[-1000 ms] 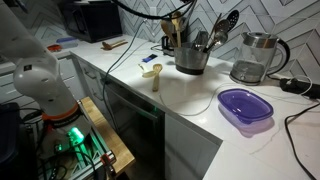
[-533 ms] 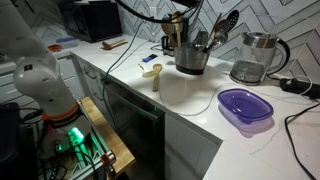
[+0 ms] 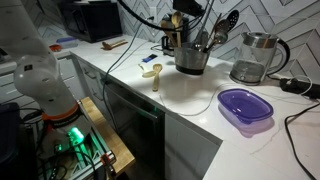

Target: Put the serving spoon in the utensil holder

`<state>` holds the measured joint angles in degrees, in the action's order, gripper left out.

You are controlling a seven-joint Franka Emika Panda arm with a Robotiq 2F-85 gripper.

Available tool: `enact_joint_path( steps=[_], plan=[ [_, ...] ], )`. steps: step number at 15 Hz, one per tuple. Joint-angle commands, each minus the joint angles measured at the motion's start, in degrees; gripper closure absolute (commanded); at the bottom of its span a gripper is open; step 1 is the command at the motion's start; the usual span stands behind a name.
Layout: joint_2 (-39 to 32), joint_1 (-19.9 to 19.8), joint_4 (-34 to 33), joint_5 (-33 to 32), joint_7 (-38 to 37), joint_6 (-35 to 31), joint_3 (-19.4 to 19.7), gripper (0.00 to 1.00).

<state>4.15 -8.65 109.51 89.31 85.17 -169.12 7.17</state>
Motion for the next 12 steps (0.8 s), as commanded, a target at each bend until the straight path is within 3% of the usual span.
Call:
enact_joint_path(
  steps=[1, 7, 12],
  plan=[
    [-2.8, 0.4, -1.7, 4.9, 5.4, -3.2, -0.5, 0.97],
    [-5.8, 0.7, -1.5, 7.9, 8.9, -6.3, -1.7, 0.97],
    [-7.4, 0.8, 0.5, 5.8, 7.4, -7.6, -2.1, 0.97]
  ],
)
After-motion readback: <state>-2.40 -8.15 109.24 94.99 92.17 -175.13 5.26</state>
